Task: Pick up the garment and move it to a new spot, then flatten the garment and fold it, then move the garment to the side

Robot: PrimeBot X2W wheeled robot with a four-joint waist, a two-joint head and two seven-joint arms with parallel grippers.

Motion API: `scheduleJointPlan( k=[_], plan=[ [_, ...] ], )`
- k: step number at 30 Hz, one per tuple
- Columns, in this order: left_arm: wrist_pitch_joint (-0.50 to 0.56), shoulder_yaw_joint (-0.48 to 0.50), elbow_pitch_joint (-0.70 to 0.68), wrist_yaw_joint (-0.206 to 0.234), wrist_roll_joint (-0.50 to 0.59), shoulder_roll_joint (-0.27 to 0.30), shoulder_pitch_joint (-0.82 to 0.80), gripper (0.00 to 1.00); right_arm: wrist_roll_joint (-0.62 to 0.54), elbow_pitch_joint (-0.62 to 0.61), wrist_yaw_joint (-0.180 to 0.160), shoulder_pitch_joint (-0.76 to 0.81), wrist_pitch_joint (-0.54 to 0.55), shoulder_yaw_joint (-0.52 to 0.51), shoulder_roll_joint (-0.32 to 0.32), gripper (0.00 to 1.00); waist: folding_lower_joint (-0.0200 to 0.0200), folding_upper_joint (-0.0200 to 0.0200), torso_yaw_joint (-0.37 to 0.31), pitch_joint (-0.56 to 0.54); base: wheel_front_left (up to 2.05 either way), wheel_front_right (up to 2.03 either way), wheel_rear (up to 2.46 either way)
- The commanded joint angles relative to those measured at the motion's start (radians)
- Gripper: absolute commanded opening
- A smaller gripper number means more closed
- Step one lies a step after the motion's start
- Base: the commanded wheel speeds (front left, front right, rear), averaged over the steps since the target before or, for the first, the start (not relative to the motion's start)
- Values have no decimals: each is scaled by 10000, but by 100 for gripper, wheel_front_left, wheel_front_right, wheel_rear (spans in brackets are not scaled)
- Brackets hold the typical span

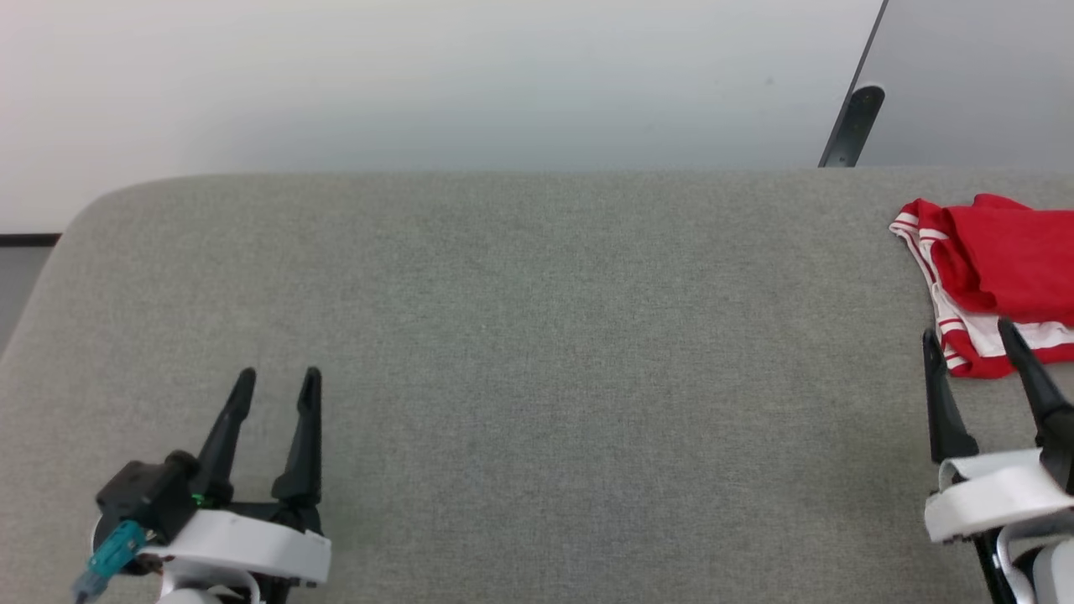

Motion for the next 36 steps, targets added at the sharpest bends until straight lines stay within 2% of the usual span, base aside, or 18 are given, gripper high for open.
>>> scheduleJointPlan(
  k=[1, 10, 25, 26, 30, 36],
  plan=[
    [0, 83, -60, 1, 7, 7, 151, 100, -9, -113, -15, 195, -13, -73, 85, 100, 0, -1, -16, -111, 0, 0, 0],
    [0, 206, -132, 1, -114, 122, 520, 100, 13, -533, -15, 979, -9, -259, 375, 100, 0, -1, -15, -346, 0, 0, 0],
    [0, 179, -188, 1, -152, 138, 714, 100, 68, -589, -15, 1285, -9, -380, 424, 100, 0, -1, -6, -445, 0, 0, 0],
    [0, 165, -193, 0, -110, 139, 678, 0, 72, -592, 0, 1206, -10, -366, 406, 0, 0, -1, -6, -447, 0, 0, 0],
    [14, 88, 137, 0, -148, -81, 885, 0, 101, -222, 0, 1273, 11, -313, 554, 0, 0, -1, -7, -452, 0, 0, 0],
    [309, 188, 199, 0, -1164, -208, 811, 0, 1377, -84, -1, 1148, 412, -426, 635, 0, 0, -1, -24, -469, 0, 0, 0]
  ],
)
